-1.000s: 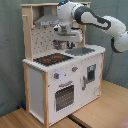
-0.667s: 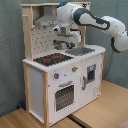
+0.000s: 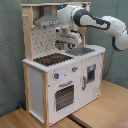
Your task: Play with the kitchen
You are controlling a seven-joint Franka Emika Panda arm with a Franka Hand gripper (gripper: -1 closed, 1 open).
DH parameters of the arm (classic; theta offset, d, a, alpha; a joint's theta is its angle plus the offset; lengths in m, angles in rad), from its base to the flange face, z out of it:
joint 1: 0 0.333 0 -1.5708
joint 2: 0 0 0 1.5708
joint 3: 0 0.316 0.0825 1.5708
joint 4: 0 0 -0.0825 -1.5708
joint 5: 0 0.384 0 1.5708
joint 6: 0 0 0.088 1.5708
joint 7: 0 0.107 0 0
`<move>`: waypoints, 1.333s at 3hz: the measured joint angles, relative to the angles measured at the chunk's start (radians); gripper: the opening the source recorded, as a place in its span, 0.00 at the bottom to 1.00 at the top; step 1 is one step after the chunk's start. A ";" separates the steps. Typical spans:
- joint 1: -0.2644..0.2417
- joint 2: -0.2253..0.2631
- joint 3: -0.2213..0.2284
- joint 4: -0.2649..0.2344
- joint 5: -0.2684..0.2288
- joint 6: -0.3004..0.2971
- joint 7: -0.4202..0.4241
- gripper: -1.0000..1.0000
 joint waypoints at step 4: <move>-0.258 -0.008 0.208 -0.259 0.001 0.002 0.168 0.00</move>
